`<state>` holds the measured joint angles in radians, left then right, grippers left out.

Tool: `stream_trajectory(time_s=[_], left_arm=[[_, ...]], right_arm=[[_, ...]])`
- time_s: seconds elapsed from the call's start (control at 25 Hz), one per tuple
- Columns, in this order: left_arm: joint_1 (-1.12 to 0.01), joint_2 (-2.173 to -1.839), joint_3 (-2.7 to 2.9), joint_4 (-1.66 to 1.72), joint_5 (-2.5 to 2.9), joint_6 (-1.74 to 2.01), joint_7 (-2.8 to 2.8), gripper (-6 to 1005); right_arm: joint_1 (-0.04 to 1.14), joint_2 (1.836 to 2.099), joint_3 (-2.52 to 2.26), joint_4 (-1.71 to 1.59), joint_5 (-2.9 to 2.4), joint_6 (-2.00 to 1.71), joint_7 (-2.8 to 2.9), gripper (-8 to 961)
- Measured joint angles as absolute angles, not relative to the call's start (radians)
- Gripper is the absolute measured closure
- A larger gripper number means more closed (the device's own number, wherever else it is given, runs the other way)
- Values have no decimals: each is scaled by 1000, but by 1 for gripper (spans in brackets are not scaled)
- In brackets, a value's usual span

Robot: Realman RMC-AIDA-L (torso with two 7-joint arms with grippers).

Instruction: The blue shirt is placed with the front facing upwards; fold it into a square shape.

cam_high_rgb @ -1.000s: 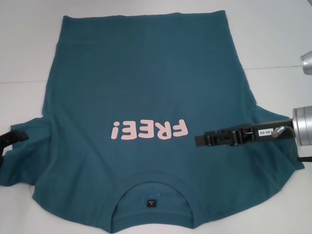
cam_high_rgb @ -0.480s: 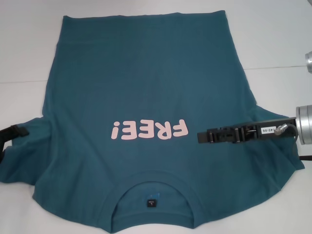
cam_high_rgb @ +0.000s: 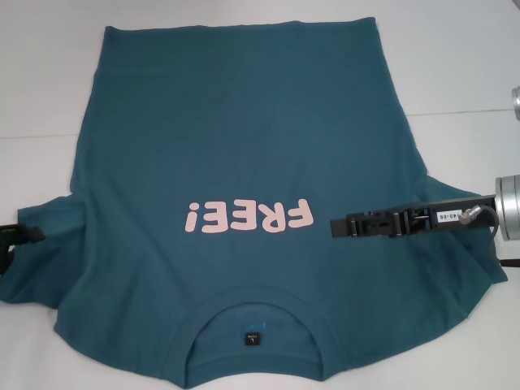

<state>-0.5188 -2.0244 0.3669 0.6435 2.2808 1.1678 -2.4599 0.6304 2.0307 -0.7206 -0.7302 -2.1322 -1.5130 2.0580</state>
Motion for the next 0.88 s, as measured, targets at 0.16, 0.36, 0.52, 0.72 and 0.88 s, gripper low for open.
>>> stream_trajectory(time_s=[0.16, 0.36, 0.52, 0.72, 0.88], left_arm=[[-517, -2025, 367, 643, 2281, 1168, -2460, 469], [-516, -2025, 368, 644, 2281, 1172, -2461, 703], [-516, -2025, 367, 645, 2281, 1178, -2461, 891], [-513, -2017, 328, 647, 2280, 1211, -2453, 996], [-502, -2007, 261, 653, 2279, 1232, -2450, 996]], right_arm=[[630, 2031, -719, -730, -2132, -1513, 2058, 358], [630, 2031, -718, -730, -2132, -1514, 2059, 358], [630, 2031, -718, -730, -2132, -1514, 2061, 359], [630, 2031, -717, -730, -2134, -1513, 2062, 359], [629, 2031, -717, -730, -2134, -1513, 2062, 358]])
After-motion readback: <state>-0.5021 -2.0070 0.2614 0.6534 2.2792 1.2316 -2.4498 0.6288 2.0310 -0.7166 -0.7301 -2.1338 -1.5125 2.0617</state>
